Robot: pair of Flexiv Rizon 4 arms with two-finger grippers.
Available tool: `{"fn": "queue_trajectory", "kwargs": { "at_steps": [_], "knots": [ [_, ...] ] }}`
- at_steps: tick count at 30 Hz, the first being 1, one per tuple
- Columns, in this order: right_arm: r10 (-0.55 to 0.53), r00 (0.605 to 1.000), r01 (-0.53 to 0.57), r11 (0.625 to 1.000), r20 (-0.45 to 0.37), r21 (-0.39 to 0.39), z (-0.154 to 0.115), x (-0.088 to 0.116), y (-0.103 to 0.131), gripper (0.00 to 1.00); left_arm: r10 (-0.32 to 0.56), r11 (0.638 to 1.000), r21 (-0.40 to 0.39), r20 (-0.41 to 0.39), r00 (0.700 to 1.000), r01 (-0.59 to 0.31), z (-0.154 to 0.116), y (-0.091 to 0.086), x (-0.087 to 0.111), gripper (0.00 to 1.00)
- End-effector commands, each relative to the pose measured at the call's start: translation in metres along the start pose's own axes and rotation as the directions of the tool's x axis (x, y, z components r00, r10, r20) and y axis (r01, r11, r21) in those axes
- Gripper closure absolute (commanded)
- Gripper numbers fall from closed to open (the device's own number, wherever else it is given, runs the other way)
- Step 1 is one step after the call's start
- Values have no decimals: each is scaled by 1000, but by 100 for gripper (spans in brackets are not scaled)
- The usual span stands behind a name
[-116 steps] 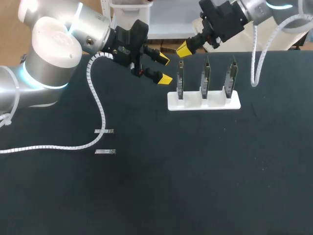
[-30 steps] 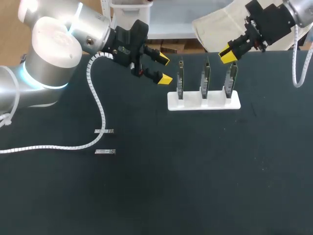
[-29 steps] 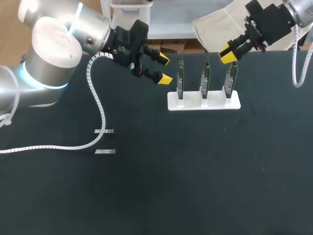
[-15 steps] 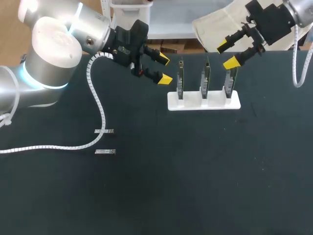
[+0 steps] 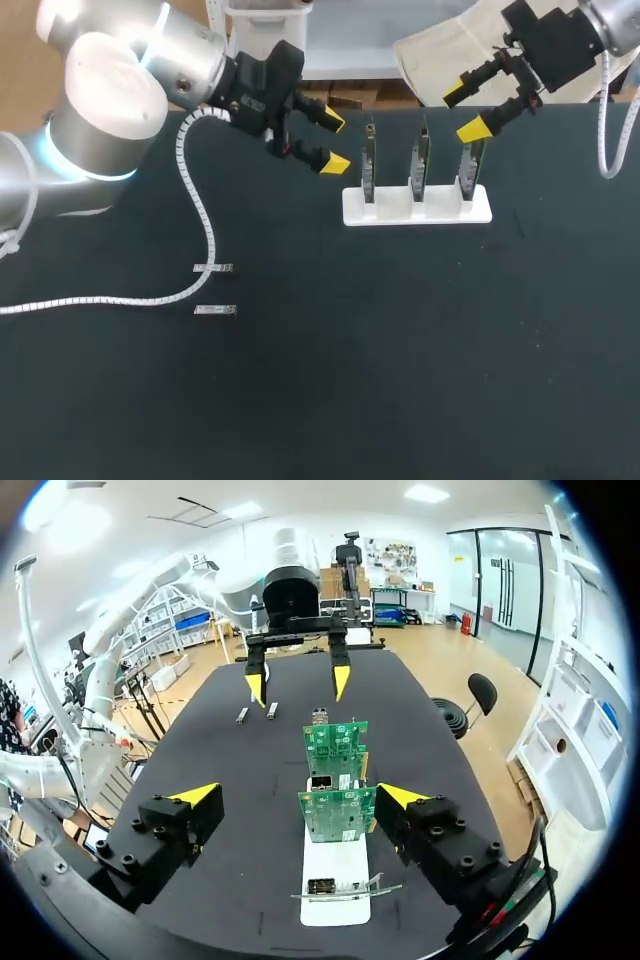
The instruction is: Pick up the optical module with the left hand, and insert it into the network port with the right hand.
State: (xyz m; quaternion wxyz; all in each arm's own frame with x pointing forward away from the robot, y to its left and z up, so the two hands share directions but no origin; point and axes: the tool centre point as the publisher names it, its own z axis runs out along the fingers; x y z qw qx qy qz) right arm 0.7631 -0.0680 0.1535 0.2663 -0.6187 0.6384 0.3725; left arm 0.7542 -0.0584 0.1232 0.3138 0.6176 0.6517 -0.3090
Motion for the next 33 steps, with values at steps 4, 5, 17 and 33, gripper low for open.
{"fn": "queue_trajectory", "kwargs": {
  "at_steps": [4, 5, 17, 33],
  "knots": [
    [-1, 1000, 1, 1000, 1, 1, 0, 0, 0, 0, 44, 997, -48, -237, 970, -57, -47, -14, 4, 0],
    [-1, 1000, 1, 1000, 1, 1, 0, 0, 0, 0, 53, 997, -39, -276, 960, -67, -51, -18, 6, 0],
    [-1, 1000, 1, 1000, 1, 1, 0, 0, 0, 0, -37, 999, -11, -494, 869, 36, -93, -75, 69, 0],
    [-1, 1000, 1, 1000, 1, 1, 0, 0, 0, 0, -53, 998, -63, -436, 898, 28, -105, -78, 71, 0]
  ]
}}
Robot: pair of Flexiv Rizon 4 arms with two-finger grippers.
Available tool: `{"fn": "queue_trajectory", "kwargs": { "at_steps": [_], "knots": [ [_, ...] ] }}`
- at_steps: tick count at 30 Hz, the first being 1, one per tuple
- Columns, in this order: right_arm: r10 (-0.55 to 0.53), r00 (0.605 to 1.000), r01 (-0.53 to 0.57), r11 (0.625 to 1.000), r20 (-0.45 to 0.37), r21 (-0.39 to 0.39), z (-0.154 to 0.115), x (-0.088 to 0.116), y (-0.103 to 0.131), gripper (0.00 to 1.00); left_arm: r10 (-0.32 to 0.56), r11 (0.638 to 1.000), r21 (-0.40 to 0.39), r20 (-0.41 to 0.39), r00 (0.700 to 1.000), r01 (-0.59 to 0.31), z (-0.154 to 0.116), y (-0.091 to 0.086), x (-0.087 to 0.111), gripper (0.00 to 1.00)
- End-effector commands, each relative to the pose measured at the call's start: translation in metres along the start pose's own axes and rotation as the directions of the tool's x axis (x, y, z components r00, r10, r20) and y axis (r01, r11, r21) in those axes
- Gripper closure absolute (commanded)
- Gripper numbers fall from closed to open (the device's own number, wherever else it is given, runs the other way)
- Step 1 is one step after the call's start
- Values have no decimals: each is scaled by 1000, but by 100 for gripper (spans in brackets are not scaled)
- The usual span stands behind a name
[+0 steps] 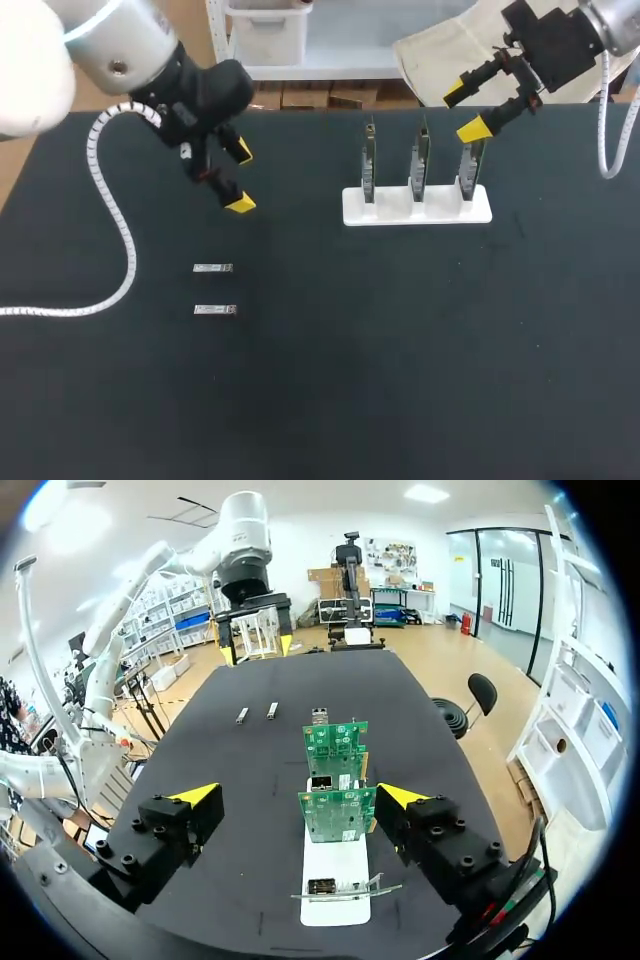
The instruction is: Pick up the optical module with the left hand, and insert it into the network port with the right hand.
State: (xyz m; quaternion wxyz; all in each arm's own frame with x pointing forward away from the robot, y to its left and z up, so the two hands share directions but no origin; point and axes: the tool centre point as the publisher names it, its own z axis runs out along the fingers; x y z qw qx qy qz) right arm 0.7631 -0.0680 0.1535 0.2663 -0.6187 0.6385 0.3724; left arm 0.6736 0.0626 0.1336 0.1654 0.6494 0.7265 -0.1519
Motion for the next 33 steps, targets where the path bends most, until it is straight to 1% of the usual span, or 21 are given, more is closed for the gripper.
{"fn": "queue_trajectory", "kwargs": {
  "at_steps": [1, 8, 10, 12, 14, 16, 19, 21, 24, 28, 33],
  "knots": [
    [-1, 1000, 1, 1000, 2, 1, 0, 0, 0, 0, 1, 1000, -8, 5, 1000, -1, 0, -3, 2, 0],
    [-1, 1000, 1, 1000, 2, 1, 0, 0, 0, 0, 1, 1000, -8, 5, 1000, -1, 0, -3, 2, 0],
    [-1, 1000, 1, 1000, 2, 1, 0, 0, 0, 0, 26, 1000, 9, 3, 1000, -26, 6, -5, -1, 0],
    [-1, 1000, 1, 1000, 2, 1, 0, 0, 0, 0, 49, 999, -8, 11, 999, -49, 10, -12, 3, 0],
    [-1, 1000, 1, 1000, 2, 1, 0, 0, 0, 0, 46, 999, -7, -13, 999, -46, 15, -19, 12, 0],
    [-1, 1000, 1, 1000, 2, 1, 0, 0, 0, 0, 5, 1000, 1, -12, 1000, -5, 19, -25, 26, 0],
    [-1, 1000, 1, 1000, 2, 1, 0, 0, 0, 0, -44, 999, -1, -57, 997, 44, 24, -35, 47, 0],
    [-1, 1000, 1, 1000, 2, 1, 0, 0, 0, 0, -56, 998, -11, -91, 994, 55, 25, -41, 59, 0],
    [-1, 1000, 1, 1000, 2, 1, 0, 0, 0, 0, -56, 998, -11, -116, 992, 55, 28, -48, 74, 0],
    [-1, 1000, 1, 1000, 2, 1, 0, 0, 0, 0, -45, 999, -24, -137, 990, 42, 30, -54, 87, 0],
    [-1, 1000, 1, 1000, 2, 1, 0, 0, 0, 0, 3, 999, -43, -171, 985, -11, 28, -54, 92, 0]
  ]
}}
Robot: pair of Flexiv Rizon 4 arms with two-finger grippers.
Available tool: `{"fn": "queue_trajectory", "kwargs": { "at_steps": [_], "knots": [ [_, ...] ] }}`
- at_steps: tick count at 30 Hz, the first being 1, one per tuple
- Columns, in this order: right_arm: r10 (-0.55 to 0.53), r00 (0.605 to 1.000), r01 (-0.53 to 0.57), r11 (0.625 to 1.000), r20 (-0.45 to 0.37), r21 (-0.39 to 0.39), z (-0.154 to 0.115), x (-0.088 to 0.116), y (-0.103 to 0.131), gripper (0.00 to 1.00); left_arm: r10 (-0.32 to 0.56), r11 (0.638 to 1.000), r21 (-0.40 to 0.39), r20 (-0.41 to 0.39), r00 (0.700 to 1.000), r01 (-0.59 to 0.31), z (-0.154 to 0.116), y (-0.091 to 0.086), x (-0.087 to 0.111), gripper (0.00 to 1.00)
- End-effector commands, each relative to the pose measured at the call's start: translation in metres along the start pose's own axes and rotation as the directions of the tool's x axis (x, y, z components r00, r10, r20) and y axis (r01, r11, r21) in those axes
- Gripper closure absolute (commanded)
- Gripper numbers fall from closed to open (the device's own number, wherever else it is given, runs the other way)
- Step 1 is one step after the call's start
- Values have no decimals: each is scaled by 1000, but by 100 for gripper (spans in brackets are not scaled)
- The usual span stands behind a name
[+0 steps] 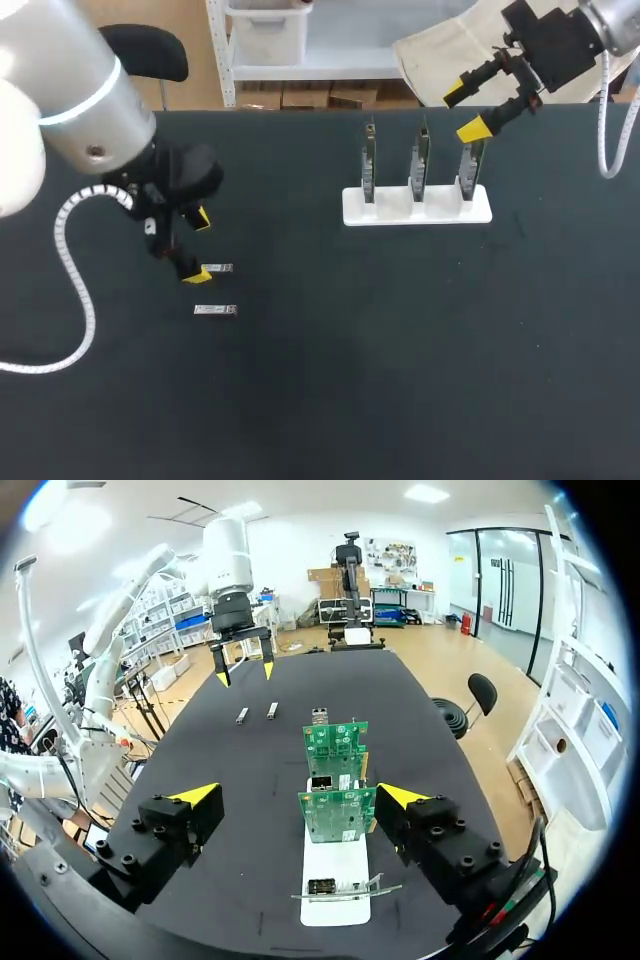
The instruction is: Pick up the optical module with the left hand, and insert it into the network port with the right hand.
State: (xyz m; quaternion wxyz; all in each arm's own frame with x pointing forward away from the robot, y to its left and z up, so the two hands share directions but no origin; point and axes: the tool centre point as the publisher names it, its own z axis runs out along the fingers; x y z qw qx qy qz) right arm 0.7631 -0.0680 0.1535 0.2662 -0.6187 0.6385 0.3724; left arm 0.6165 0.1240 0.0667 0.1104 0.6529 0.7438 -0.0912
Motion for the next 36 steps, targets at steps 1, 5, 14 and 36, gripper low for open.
{"fn": "queue_trajectory", "kwargs": {
  "at_steps": [1, 5, 14, 36],
  "knots": [
    [-1, 1000, 1, 1000, 2, 1, 0, 0, 0, 0, 21, 999, -23, -21, 1000, -22, -1, -3, 4, 0],
    [-1, 1000, 1, 1000, 2, 1, 0, 0, 0, 0, 48, 999, -18, -83, 995, -49, 3, 1, 6, 0],
    [-1, 1000, 1, 1000, 2, 1, 0, 0, 0, 0, 96, 995, 11, -168, 981, -96, 14, 9, 3, 0],
    [-1, 1000, 1, 1000, 2, 1, 0, 0, 0, 0, 60, 998, -10, -287, 956, -66, 40, 15, 21, 0]
  ]
}}
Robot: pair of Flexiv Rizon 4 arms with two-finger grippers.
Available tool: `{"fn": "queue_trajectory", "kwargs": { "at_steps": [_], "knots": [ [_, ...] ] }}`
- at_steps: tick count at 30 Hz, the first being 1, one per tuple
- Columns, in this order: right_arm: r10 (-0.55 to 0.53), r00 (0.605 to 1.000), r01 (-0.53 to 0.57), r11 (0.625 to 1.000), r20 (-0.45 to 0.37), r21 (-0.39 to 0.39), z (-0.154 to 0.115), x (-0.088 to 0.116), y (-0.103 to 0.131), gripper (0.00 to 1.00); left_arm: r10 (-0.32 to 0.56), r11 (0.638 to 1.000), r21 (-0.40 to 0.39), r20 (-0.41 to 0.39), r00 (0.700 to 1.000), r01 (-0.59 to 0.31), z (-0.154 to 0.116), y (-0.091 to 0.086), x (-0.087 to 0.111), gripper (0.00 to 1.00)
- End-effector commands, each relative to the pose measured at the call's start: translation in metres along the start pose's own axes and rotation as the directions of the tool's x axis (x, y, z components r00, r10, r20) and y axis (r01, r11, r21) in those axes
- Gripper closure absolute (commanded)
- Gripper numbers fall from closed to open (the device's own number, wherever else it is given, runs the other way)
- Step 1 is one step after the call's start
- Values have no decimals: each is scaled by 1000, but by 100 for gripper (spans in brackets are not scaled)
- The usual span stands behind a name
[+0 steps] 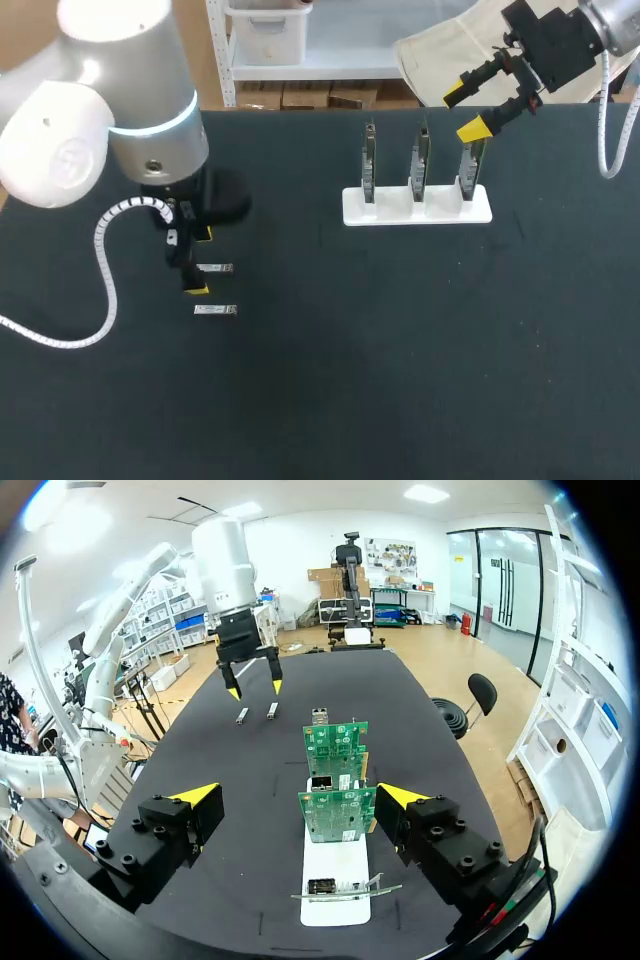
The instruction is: Pick up the optical module with the left hand, and insert it into the network port with the right hand.
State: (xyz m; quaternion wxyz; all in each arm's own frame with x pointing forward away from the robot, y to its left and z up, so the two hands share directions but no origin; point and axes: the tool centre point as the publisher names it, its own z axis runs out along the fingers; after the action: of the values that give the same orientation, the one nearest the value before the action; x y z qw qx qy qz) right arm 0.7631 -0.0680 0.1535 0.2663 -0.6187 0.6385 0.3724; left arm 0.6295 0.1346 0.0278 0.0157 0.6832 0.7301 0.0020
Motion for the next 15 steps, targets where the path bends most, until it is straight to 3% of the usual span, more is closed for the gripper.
{"fn": "queue_trajectory", "kwargs": {
  "at_steps": [1, 15],
  "knots": [
    [-1, 1000, 1, 1000, 2, 0, 0, 0, 0, 0, -6, 1000, -19, -35, 999, 5, 6, 1, 1, 0],
    [-1, 1000, 1, 1000, 2, 0, 0, 0, 0, 0, -28, 999, -24, -52, 998, 27, 16, 5, 10, 0]
  ]
}}
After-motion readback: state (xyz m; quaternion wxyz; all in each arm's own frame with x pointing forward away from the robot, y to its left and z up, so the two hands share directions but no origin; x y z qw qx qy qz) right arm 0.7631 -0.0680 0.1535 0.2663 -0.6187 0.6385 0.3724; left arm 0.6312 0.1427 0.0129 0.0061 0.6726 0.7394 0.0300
